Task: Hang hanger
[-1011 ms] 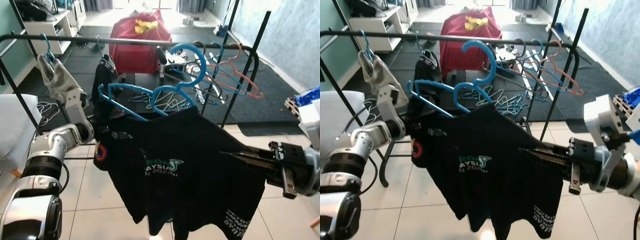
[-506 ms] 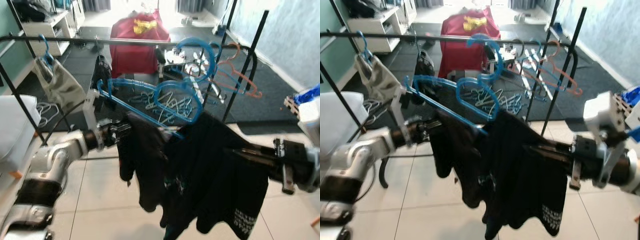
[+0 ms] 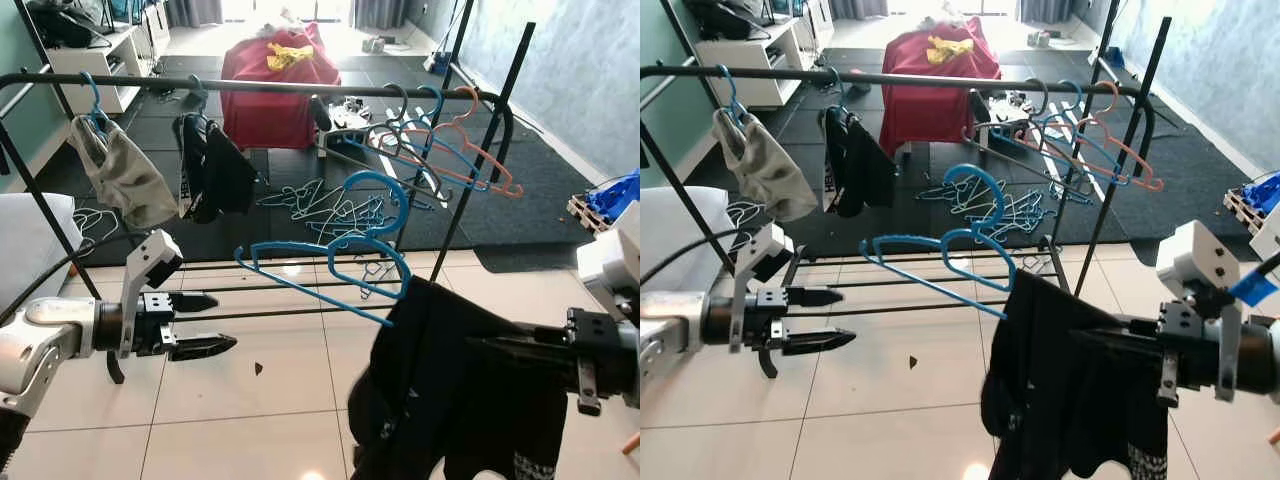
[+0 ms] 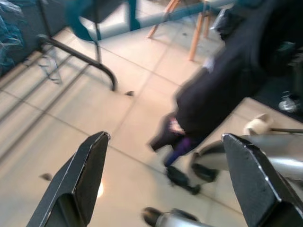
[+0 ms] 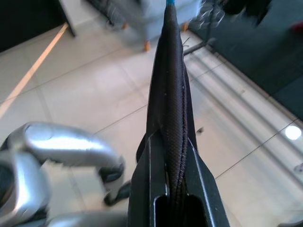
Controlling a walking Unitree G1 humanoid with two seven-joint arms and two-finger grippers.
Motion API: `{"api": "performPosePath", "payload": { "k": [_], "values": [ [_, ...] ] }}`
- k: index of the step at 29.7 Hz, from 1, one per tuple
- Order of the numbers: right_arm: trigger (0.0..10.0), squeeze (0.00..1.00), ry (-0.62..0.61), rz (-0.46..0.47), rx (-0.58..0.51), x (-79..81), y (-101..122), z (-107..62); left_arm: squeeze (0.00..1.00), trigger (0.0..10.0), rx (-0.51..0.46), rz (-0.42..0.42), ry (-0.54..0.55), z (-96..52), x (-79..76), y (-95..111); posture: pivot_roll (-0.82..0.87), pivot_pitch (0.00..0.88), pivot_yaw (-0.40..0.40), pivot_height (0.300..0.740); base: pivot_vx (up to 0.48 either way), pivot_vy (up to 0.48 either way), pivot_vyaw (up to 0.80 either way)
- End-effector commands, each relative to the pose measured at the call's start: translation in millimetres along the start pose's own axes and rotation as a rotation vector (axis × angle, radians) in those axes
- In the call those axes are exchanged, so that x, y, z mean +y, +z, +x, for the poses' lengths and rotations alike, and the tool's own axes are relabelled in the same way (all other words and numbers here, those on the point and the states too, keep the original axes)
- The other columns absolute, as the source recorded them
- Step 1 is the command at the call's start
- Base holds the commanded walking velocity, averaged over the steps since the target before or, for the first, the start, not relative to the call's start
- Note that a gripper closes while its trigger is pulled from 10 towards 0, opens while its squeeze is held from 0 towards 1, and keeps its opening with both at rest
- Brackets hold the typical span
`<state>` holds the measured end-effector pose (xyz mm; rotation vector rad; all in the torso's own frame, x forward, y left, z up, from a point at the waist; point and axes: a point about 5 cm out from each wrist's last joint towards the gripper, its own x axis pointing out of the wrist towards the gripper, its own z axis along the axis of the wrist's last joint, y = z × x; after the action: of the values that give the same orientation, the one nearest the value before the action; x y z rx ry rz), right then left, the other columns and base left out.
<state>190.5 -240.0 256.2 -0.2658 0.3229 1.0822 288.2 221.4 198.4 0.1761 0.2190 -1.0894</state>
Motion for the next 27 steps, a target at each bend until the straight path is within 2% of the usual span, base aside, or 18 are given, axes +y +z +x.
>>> {"api": "performPosePath", "payload": {
  "k": [1,2,3,5,7,8,9,10,11,13,16,17,21,24,27],
  "values": [
    [0.0,0.00,0.079,0.007,0.051,7.7,-4,3.7,0.00,10.0,-0.189,0.103,-0.060,10.5,-10.0,33,-0.14,0.087,-0.017,0.740,0.000,0.000,0.00],
    [0.0,0.00,0.079,0.007,0.051,7.7,-4,3.7,0.00,10.0,-0.189,0.103,-0.060,10.5,-10.0,33,-0.14,0.087,-0.017,0.740,0.000,0.000,0.00],
    [0.0,0.00,0.110,0.012,0.074,10.3,-7,6.1,0.00,10.0,-0.259,0.129,-0.082,14.2,-13.4,46,-0.14,0.084,-0.016,0.740,0.000,0.000,0.00],
    [0.0,0.00,0.110,0.012,0.074,10.3,-7,6.1,0.00,10.0,-0.259,0.129,-0.082,14.2,-13.4,46,-0.14,0.084,-0.016,0.740,0.000,0.000,0.00],
    [0.0,0.00,0.148,0.007,0.111,11.6,-9,8.0,0.00,10.0,-0.301,0.162,-0.130,16.9,-16.4,59,-0.14,0.083,-0.013,0.740,0.000,0.000,0.00],
    [0.0,0.00,0.148,0.007,0.111,11.6,-9,8.0,0.00,10.0,-0.301,0.162,-0.130,16.9,-16.4,59,-0.14,0.083,-0.013,0.740,0.000,0.000,0.00],
    [0.0,0.00,0.159,0.005,0.123,11.5,-10,8.0,0.00,10.0,-0.298,0.174,-0.154,17.3,-17.6,62,-0.14,0.083,-0.013,0.740,0.000,0.000,0.00],
    [0.0,0.00,0.168,0.000,0.131,11.1,-9,8.2,0.00,10.0,-0.278,0.153,-0.225,17.8,-23.4,60,-0.14,0.084,-0.011,0.740,0.000,0.000,0.00],
    [0.0,0.00,0.168,0.000,0.131,11.1,-9,8.2,0.00,10.0,-0.278,0.153,-0.225,17.8,-23.4,60,-0.14,0.084,-0.011,0.740,0.000,0.000,0.00],
    [0.0,0.00,0.180,-0.011,0.138,10.6,-10,10.9,0.00,10.0,-0.220,0.100,-0.366,20.3,-37.2,51,-0.14,0.085,-0.010,0.740,0.000,0.000,0.00],
    [0.0,0.00,0.183,-0.014,0.139,10.4,-10,11.8,0.00,10.0,-0.206,0.084,-0.399,21.2,-40.6,48,-0.14,0.085,-0.010,0.740,0.000,0.000,0.00],
    [0.0,0.00,0.188,-0.020,0.141,10.3,-10,13.0,0.00,10.0,-0.192,0.062,-0.437,24.0,-46.0,44,-0.14,0.086,-0.008,0.740,0.000,0.000,0.00],
    [0.0,0.00,0.188,-0.030,0.143,9.5,-10,14.0,0.00,10.0,-0.189,0.041,-0.465,27.2,-51.0,42,-0.14,0.086,-0.007,0.740,0.000,0.000,0.00],
    [0.0,0.00,0.187,-0.051,0.149,6.6,-8,15.2,0.00,10.0,-0.206,-0.001,-0.473,37.6,-55.5,42,-0.14,0.085,-0.009,0.740,0.000,0.000,0.00],
    [0.0,0.00,0.190,-0.061,0.148,5.7,-6,16.1,0.00,10.0,-0.218,-0.004,-0.443,45.8,-54.8,43,-0.14,0.084,-0.011,0.740,0.000,0.000,0.00]
  ]
}}
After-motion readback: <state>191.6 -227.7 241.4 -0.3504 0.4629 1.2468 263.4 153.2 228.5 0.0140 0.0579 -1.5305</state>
